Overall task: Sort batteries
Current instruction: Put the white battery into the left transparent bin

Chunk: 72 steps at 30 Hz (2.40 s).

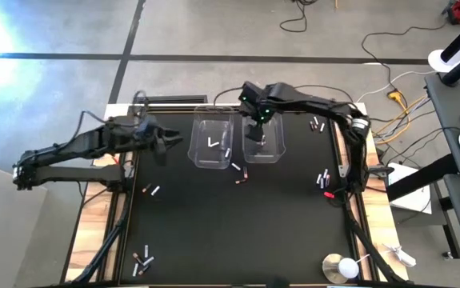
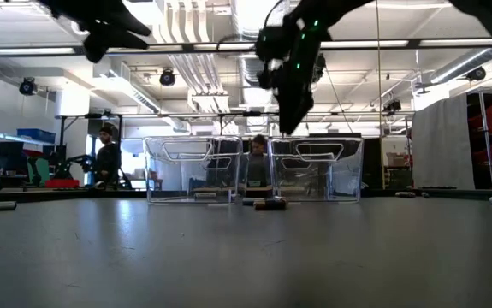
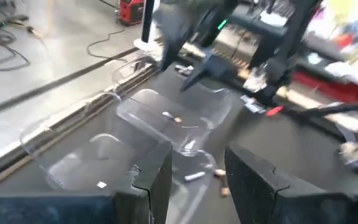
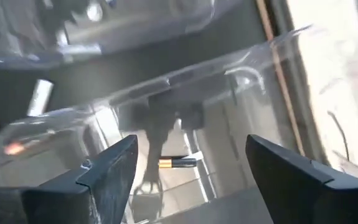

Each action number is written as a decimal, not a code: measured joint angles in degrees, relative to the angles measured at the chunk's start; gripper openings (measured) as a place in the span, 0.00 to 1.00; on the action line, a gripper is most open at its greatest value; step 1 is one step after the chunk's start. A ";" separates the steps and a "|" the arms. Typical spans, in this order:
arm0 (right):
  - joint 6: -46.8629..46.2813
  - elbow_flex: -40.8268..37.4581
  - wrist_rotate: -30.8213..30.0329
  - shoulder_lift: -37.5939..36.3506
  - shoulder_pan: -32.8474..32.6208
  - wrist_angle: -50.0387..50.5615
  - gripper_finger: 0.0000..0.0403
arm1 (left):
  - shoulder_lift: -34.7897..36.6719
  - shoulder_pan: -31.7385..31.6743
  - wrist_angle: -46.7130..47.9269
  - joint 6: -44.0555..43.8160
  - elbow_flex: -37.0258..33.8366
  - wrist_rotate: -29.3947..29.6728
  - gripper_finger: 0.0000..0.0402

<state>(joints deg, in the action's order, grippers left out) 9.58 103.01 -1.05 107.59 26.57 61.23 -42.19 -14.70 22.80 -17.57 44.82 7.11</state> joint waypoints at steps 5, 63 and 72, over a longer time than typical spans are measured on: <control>0.35 -0.17 -0.40 -5.87 -0.49 -1.04 0.76 | -7.35 -6.93 -4.09 0.72 0.52 0.20 0.32; -37.77 -18.91 -1.20 -25.40 -11.31 25.23 0.76 | -24.64 -27.59 -14.80 19.30 8.07 -16.65 0.32; -38.12 -25.94 0.08 -26.49 -12.34 19.65 0.74 | -21.27 -27.28 -14.16 13.58 8.07 -16.69 0.32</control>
<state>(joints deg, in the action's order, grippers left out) -28.54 77.07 -0.97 81.10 14.24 80.88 -63.46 -41.98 8.64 -3.99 52.88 -9.58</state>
